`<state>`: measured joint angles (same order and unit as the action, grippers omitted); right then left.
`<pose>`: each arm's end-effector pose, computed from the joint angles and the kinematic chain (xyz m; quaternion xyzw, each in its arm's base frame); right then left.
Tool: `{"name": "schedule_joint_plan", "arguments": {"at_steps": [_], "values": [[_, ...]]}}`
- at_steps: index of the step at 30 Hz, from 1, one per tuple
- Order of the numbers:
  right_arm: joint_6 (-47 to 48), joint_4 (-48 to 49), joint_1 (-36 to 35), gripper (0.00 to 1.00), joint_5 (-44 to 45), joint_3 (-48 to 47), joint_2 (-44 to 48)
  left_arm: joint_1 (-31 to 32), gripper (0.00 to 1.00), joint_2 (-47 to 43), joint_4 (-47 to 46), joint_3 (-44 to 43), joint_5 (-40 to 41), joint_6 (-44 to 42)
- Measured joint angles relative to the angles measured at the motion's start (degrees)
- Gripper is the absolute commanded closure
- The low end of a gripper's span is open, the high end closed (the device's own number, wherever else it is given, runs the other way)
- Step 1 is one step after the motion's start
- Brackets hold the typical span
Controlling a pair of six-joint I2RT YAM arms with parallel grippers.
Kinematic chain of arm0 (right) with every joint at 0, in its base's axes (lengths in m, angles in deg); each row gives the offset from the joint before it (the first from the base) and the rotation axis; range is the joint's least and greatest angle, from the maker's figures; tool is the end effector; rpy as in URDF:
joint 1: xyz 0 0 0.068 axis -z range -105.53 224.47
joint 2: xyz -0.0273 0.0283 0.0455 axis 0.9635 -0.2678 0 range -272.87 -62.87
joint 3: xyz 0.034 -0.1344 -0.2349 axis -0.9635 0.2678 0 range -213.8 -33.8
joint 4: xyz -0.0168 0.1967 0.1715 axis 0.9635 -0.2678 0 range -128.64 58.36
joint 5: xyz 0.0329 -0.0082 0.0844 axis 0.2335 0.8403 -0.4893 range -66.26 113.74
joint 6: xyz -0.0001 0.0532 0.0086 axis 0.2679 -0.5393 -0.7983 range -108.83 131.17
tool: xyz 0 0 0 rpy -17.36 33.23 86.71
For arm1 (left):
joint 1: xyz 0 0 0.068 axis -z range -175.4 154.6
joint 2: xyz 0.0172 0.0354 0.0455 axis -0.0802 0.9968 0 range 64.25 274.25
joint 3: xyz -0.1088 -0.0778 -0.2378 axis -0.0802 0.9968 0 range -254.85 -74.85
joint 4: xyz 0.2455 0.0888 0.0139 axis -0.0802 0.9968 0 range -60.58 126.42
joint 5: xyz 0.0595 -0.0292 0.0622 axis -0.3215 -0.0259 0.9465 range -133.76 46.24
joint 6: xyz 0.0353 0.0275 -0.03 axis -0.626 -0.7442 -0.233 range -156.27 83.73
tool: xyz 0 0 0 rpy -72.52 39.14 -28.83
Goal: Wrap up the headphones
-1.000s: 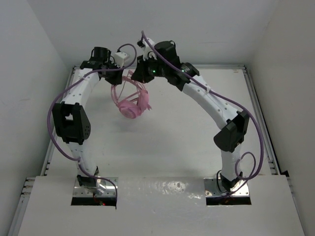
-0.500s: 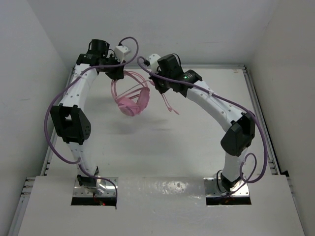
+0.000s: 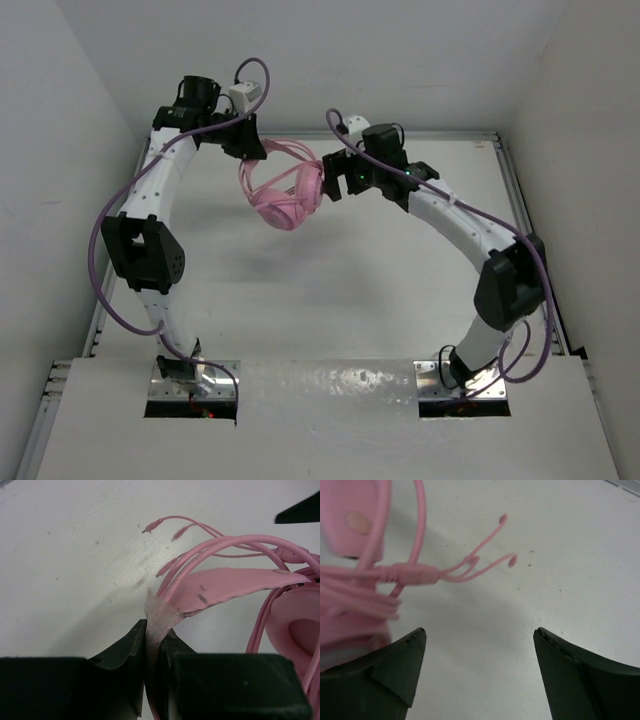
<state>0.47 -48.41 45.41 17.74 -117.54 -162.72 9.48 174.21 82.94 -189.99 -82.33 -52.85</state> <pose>0.3558 0.2021 0.3038 -0.1646 0.8619 0.2055 0.4333 0.4129 -0.0575 0.3675 0.2797 0.8449 -0.2729 0.3653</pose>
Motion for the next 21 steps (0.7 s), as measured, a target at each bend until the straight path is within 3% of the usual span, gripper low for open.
{"name": "schedule_joint_plan", "arguments": {"at_steps": [3, 6, 7, 11, 13, 21], "values": [[0.37, -1.84, 0.00, 0.10, 1.42, 1.25, 5.92, 0.02, 1.00, 0.00, -0.46, 0.00, 0.20, 2.40], [-0.35, -2.71, -0.07, 0.26, 3.15, 1.25, 11.72, 0.00, 1.00, 0.00, -1.36, -0.11, 1.05, 3.80], [-1.51, -2.58, -0.04, 0.28, 3.69, 1.25, 13.22, 0.02, 1.00, 0.00, -1.88, -0.15, 1.70, 4.35], [-7.91, -1.70, -0.11, 0.13, 5.42, -0.33, 16.81, 0.02, 1.00, 0.00, -4.55, -0.39, 4.83, 6.60], [-11.17, -2.60, -0.92, 0.01, 5.99, -4.26, 15.02, 0.02, 1.00, 0.00, -5.33, -1.03, 6.95, 7.13], [-14.88, -13.97, -12.00, 0.01, 14.53, -28.15, -4.57, 0.02, 1.00, 0.00, -8.17, -3.76, 11.61, 7.67]]}}
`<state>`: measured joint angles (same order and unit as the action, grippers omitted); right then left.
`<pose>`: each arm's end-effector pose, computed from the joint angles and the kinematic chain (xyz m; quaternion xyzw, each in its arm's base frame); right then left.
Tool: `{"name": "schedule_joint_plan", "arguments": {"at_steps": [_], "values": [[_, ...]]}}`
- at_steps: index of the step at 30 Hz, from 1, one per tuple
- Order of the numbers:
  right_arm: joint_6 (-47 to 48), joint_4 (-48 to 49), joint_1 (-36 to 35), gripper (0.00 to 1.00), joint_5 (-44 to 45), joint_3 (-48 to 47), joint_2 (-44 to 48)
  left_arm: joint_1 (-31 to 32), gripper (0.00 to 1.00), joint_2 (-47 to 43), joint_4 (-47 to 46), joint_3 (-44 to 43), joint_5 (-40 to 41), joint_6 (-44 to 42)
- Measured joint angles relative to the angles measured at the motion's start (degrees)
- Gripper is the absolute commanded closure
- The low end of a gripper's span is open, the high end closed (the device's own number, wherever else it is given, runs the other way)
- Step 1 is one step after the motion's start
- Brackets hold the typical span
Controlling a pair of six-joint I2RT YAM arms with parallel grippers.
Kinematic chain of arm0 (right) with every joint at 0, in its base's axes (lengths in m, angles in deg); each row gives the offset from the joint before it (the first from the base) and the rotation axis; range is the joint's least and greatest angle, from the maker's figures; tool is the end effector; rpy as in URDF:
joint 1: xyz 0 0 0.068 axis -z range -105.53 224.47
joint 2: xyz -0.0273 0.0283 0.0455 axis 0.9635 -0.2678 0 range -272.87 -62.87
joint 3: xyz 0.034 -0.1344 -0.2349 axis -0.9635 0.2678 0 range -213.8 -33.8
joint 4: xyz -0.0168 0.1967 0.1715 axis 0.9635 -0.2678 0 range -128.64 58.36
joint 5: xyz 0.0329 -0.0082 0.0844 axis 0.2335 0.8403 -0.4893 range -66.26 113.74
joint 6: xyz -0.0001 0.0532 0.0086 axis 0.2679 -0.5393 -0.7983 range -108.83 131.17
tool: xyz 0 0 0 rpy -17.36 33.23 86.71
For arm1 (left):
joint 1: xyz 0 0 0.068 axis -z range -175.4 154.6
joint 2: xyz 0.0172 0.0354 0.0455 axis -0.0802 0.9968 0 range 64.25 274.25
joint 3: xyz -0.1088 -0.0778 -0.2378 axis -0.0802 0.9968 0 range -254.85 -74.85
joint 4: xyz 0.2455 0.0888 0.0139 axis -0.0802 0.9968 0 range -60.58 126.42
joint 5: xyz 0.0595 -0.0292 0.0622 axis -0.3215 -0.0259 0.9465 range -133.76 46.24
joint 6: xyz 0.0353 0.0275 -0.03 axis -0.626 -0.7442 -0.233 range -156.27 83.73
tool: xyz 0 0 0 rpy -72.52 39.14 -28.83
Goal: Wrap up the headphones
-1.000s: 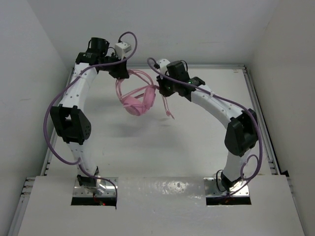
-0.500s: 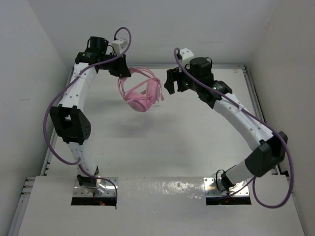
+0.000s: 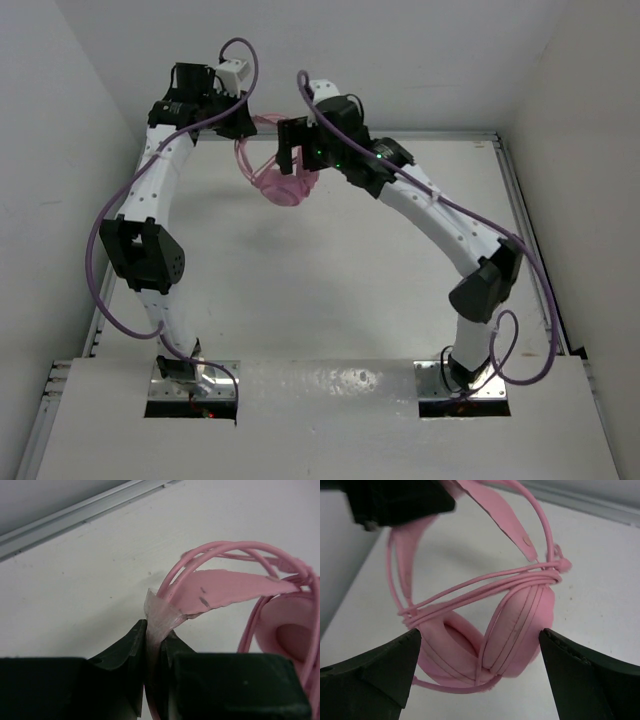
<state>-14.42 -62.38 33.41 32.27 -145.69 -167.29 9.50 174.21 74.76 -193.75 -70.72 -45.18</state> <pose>0.3210 0.2728 0.4173 -0.0715 0.8308 0.2494 0.4924 0.4249 -0.0526 0.3963 0.2087 0.8491 -0.1926 0.4454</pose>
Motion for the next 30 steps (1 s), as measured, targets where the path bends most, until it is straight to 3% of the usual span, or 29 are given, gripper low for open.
{"name": "schedule_joint_plan", "arguments": {"at_steps": [4, 7, 11, 12, 13, 15, 18, 19, 20, 21, 22, 23, 27, 29, 30], "values": [[-0.17, -4.52, -0.94, 0.02, 5.31, -2.62, -6.32, -0.02, 1.00, 0.00, 0.09, -0.04, 2.03, -0.52], [0.04, -5.05, -0.55, 0.15, 7.39, -1.86, -7.87, -0.04, 1.00, 0.00, 0.17, -0.04, 2.36, -0.61], [0.35, -4.96, 0.02, 0.18, 8.44, -1.51, -7.91, 0.00, 1.00, 0.00, 0.31, -0.04, 1.62, -0.68], [0.55, -4.66, 0.07, 0.25, 8.50, -1.51, -7.96, 0.00, 1.00, 0.00, 0.31, -0.04, 1.03, -0.66], [0.79, -4.26, 0.07, 0.38, 8.68, -1.51, -8.07, 0.00, 1.00, 0.00, 0.33, -0.04, 0.44, -0.66], [1.05, -3.67, 0.11, 0.50, 9.07, -1.60, -8.61, 0.00, 1.00, 0.00, 0.22, -0.04, -0.07, -0.59], [0.22, -4.20, 0.90, 0.57, 8.94, -3.04, -10.84, 0.00, 1.00, 0.00, -0.07, -0.04, 0.31, -0.61], [-0.15, -3.89, 1.46, 0.75, 7.87, -3.41, -11.67, -0.07, 1.00, 0.00, -0.15, -0.04, 0.63, -0.63], [-0.61, -3.67, 2.03, 0.86, 6.78, -3.43, -12.20, -0.09, 0.98, 0.00, -0.20, -0.02, 0.85, -0.63], [-1.22, -3.41, 2.67, 0.94, 5.60, -3.19, -12.59, -0.07, 0.93, 0.00, -0.22, -0.04, 0.92, -0.63], [-1.75, -2.91, 3.30, 1.00, 4.52, -2.64, -12.66, -0.04, 0.80, 0.00, -0.44, -0.04, 0.92, -0.63], [-2.03, -2.43, 3.80, 1.00, 3.74, -2.23, -12.66, 0.00, 0.65, 0.00, -0.61, -0.04, 0.85, -0.61], [-2.58, -2.82, 5.07, 1.00, 1.16, -2.60, -13.31, 0.00, 0.40, -0.04, -0.81, -0.04, -1.68, -0.02], [-2.60, -3.06, 5.38, 1.00, 0.15, -3.58, -14.43, -0.13, 0.13, -0.04, -0.74, -0.28, -2.29, 0.09], [-2.60, -3.06, 5.35, 1.00, -0.15, -3.65, -14.73, -0.22, 0.08, -0.04, -0.68, -0.46, -2.51, 0.13]]}}
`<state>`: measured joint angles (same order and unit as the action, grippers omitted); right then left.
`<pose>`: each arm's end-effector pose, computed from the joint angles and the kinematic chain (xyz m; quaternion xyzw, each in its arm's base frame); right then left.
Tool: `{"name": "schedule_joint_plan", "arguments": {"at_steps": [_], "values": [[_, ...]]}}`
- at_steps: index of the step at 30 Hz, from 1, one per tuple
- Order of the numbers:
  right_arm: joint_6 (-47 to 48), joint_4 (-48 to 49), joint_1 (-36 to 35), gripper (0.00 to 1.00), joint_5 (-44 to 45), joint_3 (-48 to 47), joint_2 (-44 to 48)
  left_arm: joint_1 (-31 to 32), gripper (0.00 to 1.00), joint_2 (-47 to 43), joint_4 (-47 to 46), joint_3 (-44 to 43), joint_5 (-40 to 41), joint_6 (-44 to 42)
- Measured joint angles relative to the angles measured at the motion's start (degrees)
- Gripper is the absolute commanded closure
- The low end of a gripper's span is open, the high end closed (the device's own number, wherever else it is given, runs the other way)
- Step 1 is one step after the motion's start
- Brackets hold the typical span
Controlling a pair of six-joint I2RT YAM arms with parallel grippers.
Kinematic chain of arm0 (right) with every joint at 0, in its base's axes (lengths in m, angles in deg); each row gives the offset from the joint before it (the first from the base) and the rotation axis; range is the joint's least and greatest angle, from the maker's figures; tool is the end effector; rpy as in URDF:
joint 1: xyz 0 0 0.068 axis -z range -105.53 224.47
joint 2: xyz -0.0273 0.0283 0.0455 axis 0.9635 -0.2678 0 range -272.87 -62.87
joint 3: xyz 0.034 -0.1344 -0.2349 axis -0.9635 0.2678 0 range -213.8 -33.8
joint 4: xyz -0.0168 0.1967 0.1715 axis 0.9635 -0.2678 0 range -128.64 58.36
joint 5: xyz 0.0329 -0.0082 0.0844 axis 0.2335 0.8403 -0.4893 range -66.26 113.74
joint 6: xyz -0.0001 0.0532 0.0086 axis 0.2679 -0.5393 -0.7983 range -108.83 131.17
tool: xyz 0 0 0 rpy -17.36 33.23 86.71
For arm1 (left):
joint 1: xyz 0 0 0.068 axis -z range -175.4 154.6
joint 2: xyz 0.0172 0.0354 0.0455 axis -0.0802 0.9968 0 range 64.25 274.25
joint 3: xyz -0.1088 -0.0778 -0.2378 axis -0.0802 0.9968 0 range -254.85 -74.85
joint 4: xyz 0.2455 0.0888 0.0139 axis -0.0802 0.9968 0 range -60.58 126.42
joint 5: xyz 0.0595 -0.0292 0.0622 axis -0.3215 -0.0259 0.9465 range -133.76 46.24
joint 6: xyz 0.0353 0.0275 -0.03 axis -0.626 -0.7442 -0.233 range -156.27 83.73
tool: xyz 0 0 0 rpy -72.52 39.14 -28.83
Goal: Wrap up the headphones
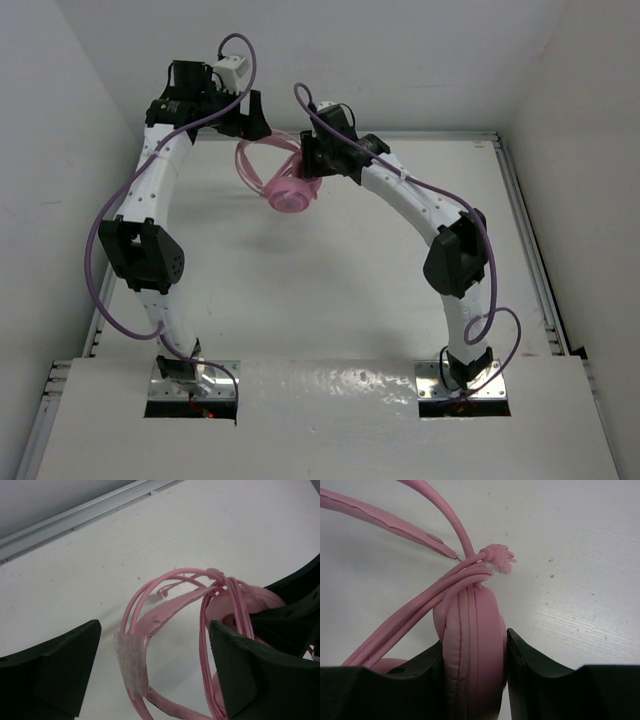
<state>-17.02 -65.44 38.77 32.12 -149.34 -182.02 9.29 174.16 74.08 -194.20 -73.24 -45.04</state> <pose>0.3958 0.2781 0.3221 -0.0262 0.8943 0.1781 0.4096 0.4246 -0.0524 0.4006 0.2169 0.8391 -0.2099 0.4526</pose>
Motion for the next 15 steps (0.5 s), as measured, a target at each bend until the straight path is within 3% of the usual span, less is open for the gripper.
{"name": "schedule_joint_plan", "arguments": {"at_steps": [2, 15], "values": [[-0.15, -0.13, -0.28, 1.00, -1.09, -0.13, -0.70, -0.57, 0.00, 0.00, 0.22, -1.14, -0.33, 0.96], [-1.55, 3.89, -2.36, 1.00, -5.95, -6.95, -8.41, -10.71, 0.00, -1.73, -1.31, -7.21, 5.55, 4.96]]}}
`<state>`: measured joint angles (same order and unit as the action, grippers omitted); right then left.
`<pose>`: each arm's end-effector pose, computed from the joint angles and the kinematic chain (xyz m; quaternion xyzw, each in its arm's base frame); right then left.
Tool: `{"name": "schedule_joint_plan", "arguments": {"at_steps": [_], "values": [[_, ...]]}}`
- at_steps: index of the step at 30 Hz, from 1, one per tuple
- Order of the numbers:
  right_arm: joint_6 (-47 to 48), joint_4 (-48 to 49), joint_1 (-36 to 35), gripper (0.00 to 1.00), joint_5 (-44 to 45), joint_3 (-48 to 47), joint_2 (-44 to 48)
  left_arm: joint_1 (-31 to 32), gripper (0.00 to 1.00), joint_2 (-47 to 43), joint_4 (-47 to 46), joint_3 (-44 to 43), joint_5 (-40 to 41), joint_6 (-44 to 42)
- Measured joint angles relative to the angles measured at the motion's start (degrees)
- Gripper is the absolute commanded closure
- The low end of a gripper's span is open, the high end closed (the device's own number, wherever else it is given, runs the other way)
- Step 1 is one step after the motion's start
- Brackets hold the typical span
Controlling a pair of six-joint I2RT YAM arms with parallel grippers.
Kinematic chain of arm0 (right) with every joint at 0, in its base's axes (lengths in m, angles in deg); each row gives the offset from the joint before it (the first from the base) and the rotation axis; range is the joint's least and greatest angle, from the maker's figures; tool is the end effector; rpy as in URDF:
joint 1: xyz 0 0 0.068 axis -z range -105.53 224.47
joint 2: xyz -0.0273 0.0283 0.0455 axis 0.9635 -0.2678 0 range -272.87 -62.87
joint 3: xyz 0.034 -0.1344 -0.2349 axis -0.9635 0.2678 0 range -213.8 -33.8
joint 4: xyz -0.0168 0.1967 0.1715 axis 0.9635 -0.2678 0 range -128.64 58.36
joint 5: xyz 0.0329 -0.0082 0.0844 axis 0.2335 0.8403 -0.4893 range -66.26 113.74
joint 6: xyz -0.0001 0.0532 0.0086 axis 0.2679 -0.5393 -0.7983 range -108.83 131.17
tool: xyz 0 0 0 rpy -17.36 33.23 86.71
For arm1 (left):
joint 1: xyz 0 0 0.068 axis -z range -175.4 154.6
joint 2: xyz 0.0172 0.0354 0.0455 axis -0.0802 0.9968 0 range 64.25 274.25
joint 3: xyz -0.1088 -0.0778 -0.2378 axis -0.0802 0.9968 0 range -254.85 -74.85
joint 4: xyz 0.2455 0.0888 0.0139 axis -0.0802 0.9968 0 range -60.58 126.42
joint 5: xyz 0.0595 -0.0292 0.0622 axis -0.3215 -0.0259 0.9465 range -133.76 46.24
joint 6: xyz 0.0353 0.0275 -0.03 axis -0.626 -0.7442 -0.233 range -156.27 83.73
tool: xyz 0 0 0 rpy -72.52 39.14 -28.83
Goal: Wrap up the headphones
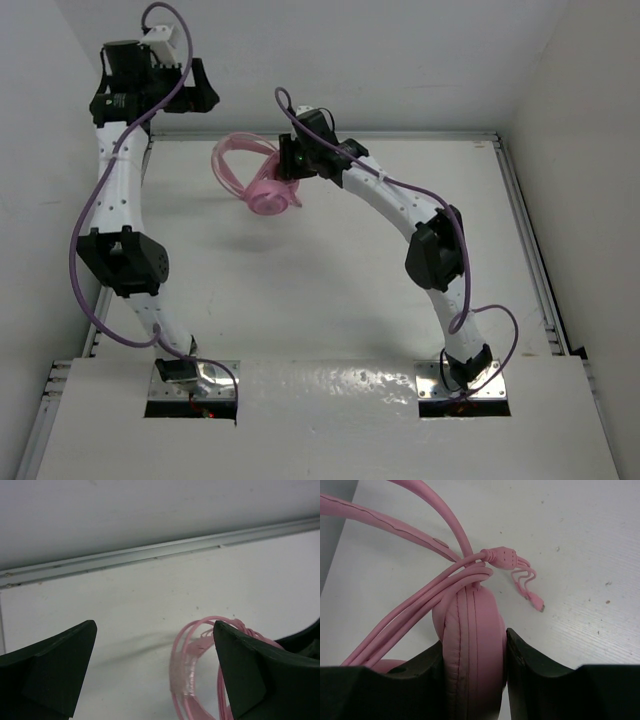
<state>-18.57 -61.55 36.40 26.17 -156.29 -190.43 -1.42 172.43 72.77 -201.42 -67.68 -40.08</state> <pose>0.4103 0.3196 0.2980 -0.0546 0.8851 0.2419 0.3938 0.4117 0.0289 0.4536 0.0955 0.8269 -0.1290 0.5389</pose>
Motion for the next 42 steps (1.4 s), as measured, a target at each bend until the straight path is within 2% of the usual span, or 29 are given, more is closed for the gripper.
{"name": "schedule_joint_plan", "arguments": {"at_steps": [7, 13, 18, 23, 33, 34, 36, 37, 39, 42], "values": [[-1.16, 3.37, -0.57, 1.00, 0.00, -0.02, -0.28, -6.64, 0.00, -0.72, -2.19, 3.17, 0.59, 1.79], [-3.41, 6.01, 2.08, 1.00, 3.19, 0.59, -0.79, -6.27, 0.00, -0.72, -1.97, 4.02, -0.63, 1.73], [-4.48, 11.58, 7.61, 1.00, 5.51, 5.84, -1.25, -6.21, 0.00, -0.72, -1.97, 4.79, -2.36, 1.70], [-6.12, 14.29, 12.39, 1.00, 8.00, 6.14, -6.12, -6.23, 0.00, -0.55, -1.73, 5.95, -3.02, 1.70], [-7.98, 14.58, 17.31, 0.99, 11.52, 5.46, -11.02, -6.29, 0.00, -0.48, -1.20, 6.36, -3.48, 1.11], [-7.93, 14.73, 17.64, 0.82, 11.74, 4.44, -11.80, -6.32, 0.00, -0.48, -1.18, 6.45, -3.61, 1.11], [-7.96, 14.97, 18.12, 0.55, 12.15, 2.45, -13.55, -6.32, 0.00, -0.42, -1.14, 6.67, -3.80, 1.14], [-7.93, 14.97, 18.23, 0.36, 12.41, 1.77, -14.29, -6.34, 0.00, -0.39, -1.14, 6.73, -3.91, 1.14], [-7.63, 14.88, 18.36, 0.28, 12.81, 1.01, -15.54, -6.34, 0.00, -0.39, -1.09, 7.06, -4.20, 1.14], [-7.74, 15.12, 18.51, 0.23, 13.94, 0.98, -15.76, -6.34, 0.00, -0.39, -0.90, 7.45, -4.44, 1.05]]}}
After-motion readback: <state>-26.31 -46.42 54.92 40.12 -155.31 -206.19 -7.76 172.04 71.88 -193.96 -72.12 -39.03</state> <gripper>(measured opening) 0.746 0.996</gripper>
